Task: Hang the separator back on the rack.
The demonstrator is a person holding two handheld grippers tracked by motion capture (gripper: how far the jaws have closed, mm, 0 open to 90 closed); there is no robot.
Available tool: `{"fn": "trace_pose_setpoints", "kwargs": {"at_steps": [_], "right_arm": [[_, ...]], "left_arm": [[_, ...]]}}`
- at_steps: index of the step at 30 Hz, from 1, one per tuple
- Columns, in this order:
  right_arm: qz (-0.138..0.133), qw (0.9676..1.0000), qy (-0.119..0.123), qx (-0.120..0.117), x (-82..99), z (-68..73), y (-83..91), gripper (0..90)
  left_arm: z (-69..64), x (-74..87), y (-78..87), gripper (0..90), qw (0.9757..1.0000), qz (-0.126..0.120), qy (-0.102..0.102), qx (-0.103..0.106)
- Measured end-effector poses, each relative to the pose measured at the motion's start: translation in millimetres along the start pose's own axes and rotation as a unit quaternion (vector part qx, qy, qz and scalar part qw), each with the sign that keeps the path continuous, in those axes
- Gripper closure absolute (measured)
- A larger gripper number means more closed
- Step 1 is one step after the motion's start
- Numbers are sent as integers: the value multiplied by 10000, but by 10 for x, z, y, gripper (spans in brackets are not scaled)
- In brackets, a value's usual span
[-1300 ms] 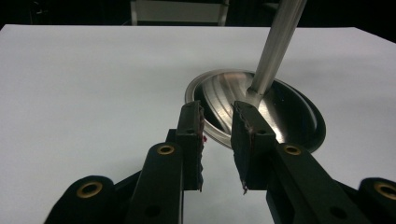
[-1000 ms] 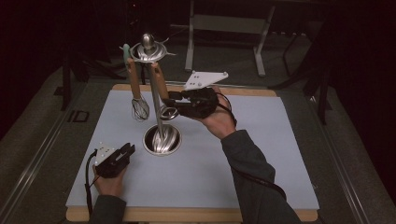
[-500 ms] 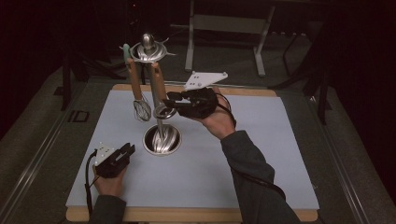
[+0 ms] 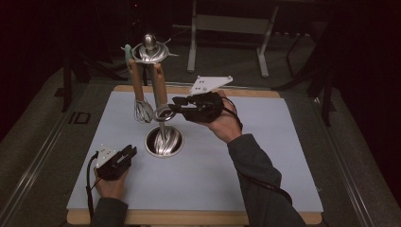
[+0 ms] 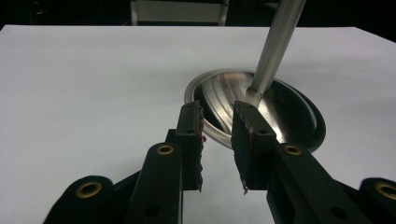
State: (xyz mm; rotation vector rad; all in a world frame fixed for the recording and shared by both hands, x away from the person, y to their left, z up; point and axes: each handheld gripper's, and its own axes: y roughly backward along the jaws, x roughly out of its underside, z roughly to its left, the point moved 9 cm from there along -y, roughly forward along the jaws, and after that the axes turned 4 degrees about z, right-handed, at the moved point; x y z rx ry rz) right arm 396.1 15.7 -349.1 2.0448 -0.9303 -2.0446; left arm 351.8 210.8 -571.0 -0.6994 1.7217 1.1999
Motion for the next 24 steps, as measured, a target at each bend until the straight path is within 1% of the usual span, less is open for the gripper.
{"fn": "trace_pose_setpoints", "kwargs": {"at_steps": [4,9,13,15,17,19,22,23,24], "right_arm": [[92,9999,62,-24,41,1,9,712],[157,9999,71,-3,103,-18,46,712],[201,9998,-7,17,192,-49,80,710],[217,9997,-91,16,248,-65,99,710],[235,9997,-93,17,315,-76,117,711],[300,9994,-187,30,397,-82,137,711],[375,9990,-249,44,533,-105,157,711],[375,9990,-249,44,533,-105,157,711],[454,9984,-333,69,658,-131,171,711]], "left_arm": [[0,0,-1,734,10000,2,-3,-2],[0,1,-2,734,10000,2,-5,-4],[1,2,-5,734,10000,19,-16,-1],[0,3,-6,734,10000,29,-22,-2],[1,4,-7,733,10000,31,-24,-5],[0,3,-8,733,10000,30,-26,-8],[1,4,-8,733,10000,35,-22,-10],[1,4,-8,733,10000,35,-22,-10],[1,4,-10,733,10000,38,-17,-11]]}}
